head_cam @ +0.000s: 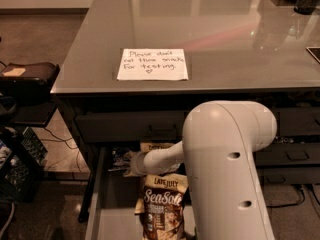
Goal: Pick blue chip bag from middle drawer and place on counter
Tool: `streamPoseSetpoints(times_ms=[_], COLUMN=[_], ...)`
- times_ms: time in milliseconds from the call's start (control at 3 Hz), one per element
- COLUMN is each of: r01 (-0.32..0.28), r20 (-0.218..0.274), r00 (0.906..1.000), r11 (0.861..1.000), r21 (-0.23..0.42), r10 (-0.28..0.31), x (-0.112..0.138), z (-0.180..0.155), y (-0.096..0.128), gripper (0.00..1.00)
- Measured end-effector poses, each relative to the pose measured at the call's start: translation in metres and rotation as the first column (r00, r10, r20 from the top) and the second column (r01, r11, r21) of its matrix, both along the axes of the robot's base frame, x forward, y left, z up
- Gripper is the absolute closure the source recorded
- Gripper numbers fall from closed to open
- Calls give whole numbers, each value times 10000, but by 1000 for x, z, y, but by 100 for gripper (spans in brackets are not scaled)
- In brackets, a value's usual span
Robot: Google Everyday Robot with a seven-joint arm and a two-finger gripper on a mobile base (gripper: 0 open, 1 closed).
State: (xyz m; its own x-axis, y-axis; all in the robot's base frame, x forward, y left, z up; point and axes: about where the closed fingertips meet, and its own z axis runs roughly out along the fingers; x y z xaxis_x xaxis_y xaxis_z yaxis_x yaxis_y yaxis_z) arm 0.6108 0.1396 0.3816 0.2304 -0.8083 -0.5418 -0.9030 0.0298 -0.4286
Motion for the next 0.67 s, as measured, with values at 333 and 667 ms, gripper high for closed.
streamPoseSetpoints(times_ms=[333,667], r01=[80,117], r20=[-33,-53], r00=[10000,9999], r11=[9998,9994], r21=[-186,-339], r10=[-81,-119], x=[5,12], z=[-6,-12], y=[-2,-4], gripper=[43,44])
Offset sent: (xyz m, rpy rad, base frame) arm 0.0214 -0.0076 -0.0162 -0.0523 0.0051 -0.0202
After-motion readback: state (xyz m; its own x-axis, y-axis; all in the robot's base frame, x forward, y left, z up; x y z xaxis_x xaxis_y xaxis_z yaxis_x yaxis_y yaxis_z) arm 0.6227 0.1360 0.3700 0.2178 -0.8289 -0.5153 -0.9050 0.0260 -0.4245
